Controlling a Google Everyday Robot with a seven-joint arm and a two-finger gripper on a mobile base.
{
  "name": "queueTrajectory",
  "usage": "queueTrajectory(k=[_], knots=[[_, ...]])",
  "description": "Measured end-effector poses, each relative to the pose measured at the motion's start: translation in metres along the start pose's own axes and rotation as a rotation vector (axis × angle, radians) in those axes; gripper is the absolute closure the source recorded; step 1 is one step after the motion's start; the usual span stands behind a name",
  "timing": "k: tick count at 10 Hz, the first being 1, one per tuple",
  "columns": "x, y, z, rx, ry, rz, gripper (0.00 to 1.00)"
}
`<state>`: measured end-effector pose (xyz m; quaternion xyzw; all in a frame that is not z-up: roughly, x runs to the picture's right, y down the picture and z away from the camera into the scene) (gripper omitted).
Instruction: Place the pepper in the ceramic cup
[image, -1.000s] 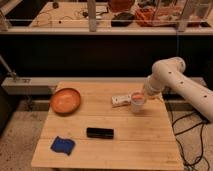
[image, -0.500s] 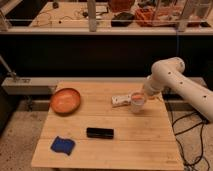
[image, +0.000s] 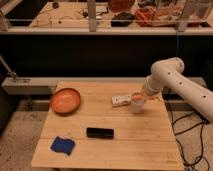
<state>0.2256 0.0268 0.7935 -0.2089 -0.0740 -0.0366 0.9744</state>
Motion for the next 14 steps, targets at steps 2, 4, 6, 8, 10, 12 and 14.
queueTrajectory(k=[2, 4, 6, 8, 10, 12, 14], knots=[[-0.0003, 0.0001, 0.0004, 0.0, 0.0, -0.004, 0.88], [-0.0006, 0.0002, 0.0006, 0.0, 0.001, -0.006, 0.82], [-0.0012, 0.0005, 0.001, -0.001, 0.001, -0.01, 0.81], [-0.0019, 0.0007, 0.0014, -0.001, 0.001, -0.014, 0.81], [-0.0022, 0.0008, 0.0018, -0.002, 0.001, -0.018, 0.81], [-0.0027, 0.0009, 0.002, -0.002, 0.001, -0.021, 0.74], [-0.0032, 0.001, 0.0023, -0.002, 0.001, -0.024, 0.78]])
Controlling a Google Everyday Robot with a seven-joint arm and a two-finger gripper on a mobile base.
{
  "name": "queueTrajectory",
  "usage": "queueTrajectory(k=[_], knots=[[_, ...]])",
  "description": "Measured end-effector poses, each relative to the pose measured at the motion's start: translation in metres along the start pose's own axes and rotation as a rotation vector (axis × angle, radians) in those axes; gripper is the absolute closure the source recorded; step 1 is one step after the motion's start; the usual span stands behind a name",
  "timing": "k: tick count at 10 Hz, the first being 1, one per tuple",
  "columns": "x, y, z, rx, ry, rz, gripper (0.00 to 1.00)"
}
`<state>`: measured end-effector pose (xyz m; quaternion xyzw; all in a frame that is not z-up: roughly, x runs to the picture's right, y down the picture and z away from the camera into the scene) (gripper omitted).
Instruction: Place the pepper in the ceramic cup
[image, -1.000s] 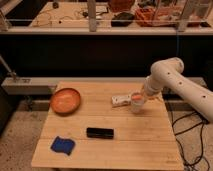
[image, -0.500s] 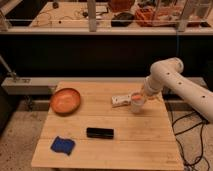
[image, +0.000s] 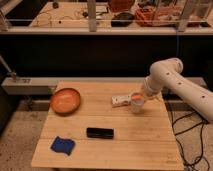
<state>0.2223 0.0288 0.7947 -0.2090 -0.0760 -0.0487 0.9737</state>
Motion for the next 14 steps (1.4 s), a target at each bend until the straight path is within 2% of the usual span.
queueTrajectory(k=[3, 6, 8, 9, 10, 12, 13, 14], knots=[[-0.0013, -0.0002, 0.0004, 0.0, -0.001, -0.006, 0.7], [-0.0034, -0.0007, 0.0011, 0.0, -0.002, -0.011, 0.53], [-0.0038, -0.0006, 0.0013, 0.0, -0.002, -0.014, 0.56], [-0.0041, -0.0005, 0.0014, 0.0, -0.003, -0.015, 0.62], [-0.0043, -0.0005, 0.0015, 0.0, -0.003, -0.016, 0.63], [-0.0048, -0.0006, 0.0017, 0.0, -0.004, -0.018, 0.55], [-0.0048, -0.0001, 0.0026, -0.002, -0.005, -0.018, 0.54], [-0.0051, -0.0001, 0.0024, -0.002, -0.006, -0.018, 0.48]])
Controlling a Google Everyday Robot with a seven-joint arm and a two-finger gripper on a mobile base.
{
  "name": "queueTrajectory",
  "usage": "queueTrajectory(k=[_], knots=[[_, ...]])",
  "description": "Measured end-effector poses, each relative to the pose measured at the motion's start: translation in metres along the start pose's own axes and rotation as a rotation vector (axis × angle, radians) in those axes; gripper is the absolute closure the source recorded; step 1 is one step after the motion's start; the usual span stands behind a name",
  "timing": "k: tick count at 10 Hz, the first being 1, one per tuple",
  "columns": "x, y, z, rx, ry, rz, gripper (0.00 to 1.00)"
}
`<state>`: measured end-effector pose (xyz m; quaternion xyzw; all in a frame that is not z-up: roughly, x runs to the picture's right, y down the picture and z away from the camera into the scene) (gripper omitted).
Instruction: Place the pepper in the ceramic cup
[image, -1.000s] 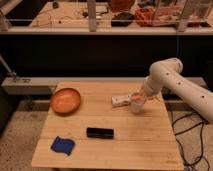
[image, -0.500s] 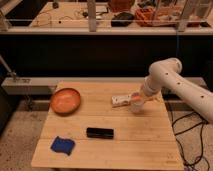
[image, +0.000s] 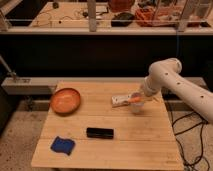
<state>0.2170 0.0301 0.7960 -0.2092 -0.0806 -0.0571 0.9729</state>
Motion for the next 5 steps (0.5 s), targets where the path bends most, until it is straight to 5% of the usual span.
queueTrajectory(k=[3, 5], knots=[[-0.0003, -0.0003, -0.0003, 0.0, -0.001, -0.001, 0.3], [-0.0003, -0.0004, -0.0006, 0.0, -0.002, 0.0, 0.29]])
